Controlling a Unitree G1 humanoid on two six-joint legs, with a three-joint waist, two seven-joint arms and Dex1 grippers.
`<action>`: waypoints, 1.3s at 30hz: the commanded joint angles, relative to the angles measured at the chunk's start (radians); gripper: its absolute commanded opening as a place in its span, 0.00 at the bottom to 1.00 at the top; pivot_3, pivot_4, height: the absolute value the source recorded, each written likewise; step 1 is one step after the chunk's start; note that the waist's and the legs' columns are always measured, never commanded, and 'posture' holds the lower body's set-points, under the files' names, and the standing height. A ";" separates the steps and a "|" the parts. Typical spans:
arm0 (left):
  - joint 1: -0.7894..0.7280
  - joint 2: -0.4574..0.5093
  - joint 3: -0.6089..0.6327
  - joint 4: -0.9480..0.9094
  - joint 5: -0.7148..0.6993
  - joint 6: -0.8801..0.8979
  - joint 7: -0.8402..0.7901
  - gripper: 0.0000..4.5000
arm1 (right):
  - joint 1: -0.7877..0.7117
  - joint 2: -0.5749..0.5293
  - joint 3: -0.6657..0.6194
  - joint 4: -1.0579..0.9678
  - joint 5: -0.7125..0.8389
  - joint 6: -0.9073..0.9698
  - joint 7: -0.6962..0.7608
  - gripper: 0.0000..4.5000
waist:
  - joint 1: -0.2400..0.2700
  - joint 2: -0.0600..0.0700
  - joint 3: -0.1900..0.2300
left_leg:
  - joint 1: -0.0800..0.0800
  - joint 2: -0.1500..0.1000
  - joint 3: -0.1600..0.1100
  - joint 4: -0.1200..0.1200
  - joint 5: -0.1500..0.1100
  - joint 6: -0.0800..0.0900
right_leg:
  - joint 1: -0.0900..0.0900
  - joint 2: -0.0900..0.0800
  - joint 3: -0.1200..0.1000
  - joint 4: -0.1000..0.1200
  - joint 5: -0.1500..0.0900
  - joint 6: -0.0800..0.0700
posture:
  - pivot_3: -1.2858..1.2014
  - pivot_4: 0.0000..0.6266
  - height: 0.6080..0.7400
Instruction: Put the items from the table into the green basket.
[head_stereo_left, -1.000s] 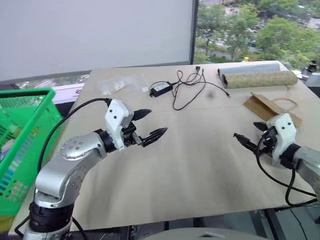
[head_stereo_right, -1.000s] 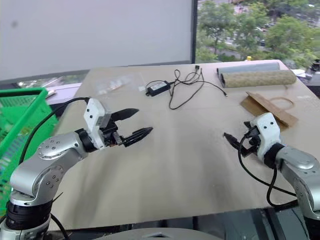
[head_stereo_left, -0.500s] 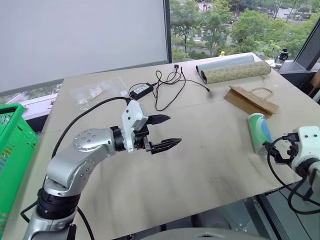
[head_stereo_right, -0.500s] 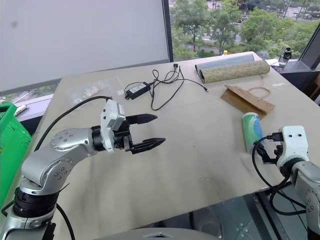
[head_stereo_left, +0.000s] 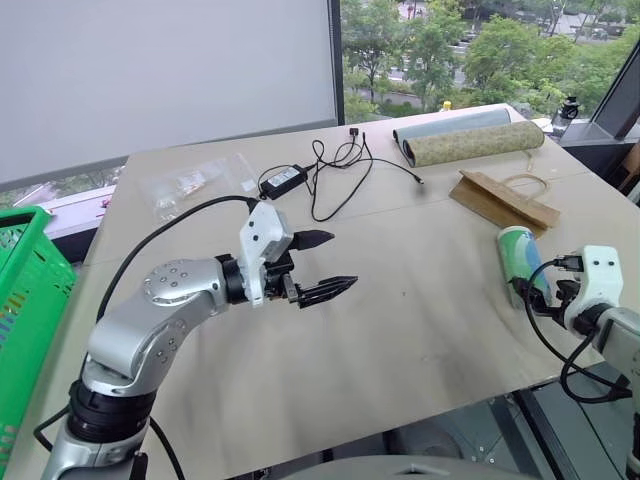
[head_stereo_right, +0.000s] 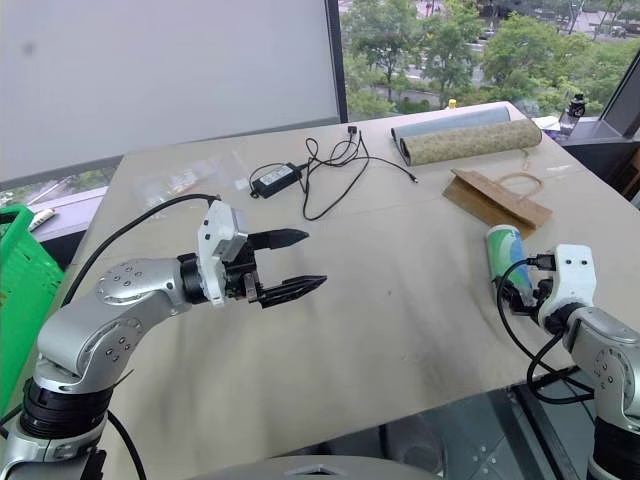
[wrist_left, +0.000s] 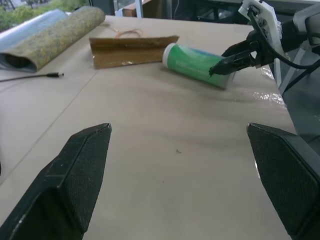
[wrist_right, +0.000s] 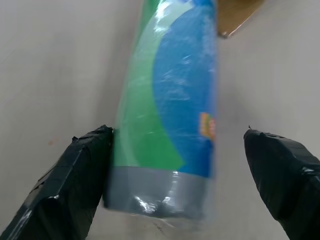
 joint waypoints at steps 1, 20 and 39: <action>0.014 0.018 0.050 -0.062 -0.016 0.001 0.022 1.00 | -0.049 -0.026 0.026 0.067 -0.027 -0.046 0.017 1.00 | 0.007 0.000 0.001 | 0.000 0.000 0.001 0.000 0.000 0.000 | 0.000 0.000 0.001 0.000 0.000 0.000 | 0.47 0.08 1.00; 0.092 -0.002 0.152 -0.118 -0.092 0.033 0.123 1.00 | -0.153 -0.043 0.127 0.296 -0.096 -0.288 0.155 0.48 | 0.060 -0.010 0.010 | 0.003 0.001 0.005 0.000 0.000 0.000 | 0.000 0.000 0.005 0.000 0.001 0.001 | 0.50 0.09 1.00; -0.019 -0.506 0.177 -0.045 -0.501 0.108 0.693 1.00 | -0.448 0.190 0.674 0.077 -0.190 -0.763 0.441 0.47 | 0.123 -0.008 0.010 | -0.005 -0.004 -0.005 0.002 0.003 -0.005 | -0.010 -0.011 -0.004 0.001 0.005 -0.003 | 0.51 0.02 1.00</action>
